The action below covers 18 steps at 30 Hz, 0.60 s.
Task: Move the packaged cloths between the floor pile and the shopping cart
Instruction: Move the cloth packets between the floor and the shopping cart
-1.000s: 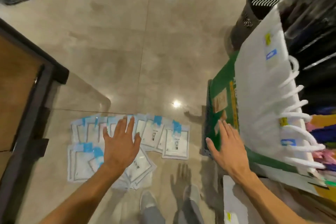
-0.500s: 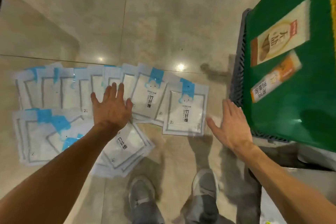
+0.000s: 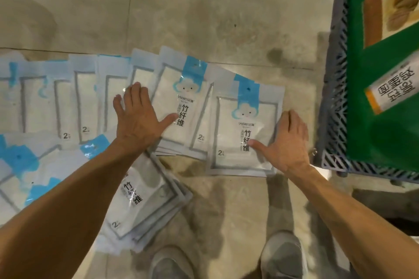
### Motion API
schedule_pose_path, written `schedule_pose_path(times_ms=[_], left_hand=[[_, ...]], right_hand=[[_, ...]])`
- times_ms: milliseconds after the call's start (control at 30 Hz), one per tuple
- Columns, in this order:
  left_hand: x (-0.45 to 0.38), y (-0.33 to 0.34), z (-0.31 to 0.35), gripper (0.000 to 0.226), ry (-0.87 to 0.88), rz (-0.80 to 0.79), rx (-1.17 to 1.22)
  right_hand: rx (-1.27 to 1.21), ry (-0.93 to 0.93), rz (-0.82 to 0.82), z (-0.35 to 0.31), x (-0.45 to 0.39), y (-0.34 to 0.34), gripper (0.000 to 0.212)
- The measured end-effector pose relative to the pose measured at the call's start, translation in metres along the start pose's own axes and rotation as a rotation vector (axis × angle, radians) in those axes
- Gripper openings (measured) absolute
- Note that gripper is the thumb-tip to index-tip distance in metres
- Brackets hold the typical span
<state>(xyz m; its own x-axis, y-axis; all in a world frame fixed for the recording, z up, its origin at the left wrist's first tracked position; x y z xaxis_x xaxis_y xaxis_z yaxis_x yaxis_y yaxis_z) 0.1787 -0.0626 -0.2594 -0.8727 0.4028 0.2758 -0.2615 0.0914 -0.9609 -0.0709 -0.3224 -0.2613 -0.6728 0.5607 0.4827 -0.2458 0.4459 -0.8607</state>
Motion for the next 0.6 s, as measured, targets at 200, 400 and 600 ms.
schedule_pose_path(times_ms=[200,400,600], left_hand=[[-0.012,-0.02,0.02,0.076,-0.093,-0.074,0.038],[-0.011,-0.033,0.022,0.059,-0.164,-0.355,0.468],[-0.007,-0.042,0.017,0.053,-0.243,-0.39,0.824]], right_hand=[[-0.29,0.203,0.103,-0.009,-0.006,-0.005,0.101],[-0.538,0.296,-0.047,-0.013,-0.013,-0.016,0.073],[-1.07,0.275,0.056,-0.007,-0.004,-0.033,0.048]])
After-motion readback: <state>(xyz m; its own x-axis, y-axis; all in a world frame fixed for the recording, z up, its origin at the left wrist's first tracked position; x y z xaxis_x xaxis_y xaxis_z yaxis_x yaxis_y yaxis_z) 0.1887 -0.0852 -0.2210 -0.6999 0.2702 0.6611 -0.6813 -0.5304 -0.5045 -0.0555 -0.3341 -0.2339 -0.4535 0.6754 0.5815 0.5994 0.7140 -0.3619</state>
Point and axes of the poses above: each hand's wrist, its own x-axis away from the middle knuckle, its own y-axis out of the palm, z = x × y, the point moved 3 cm from there along -x, towards the middle knuckle, and after that the axes turned 7 degrees about -y, right-handed, at the moved point
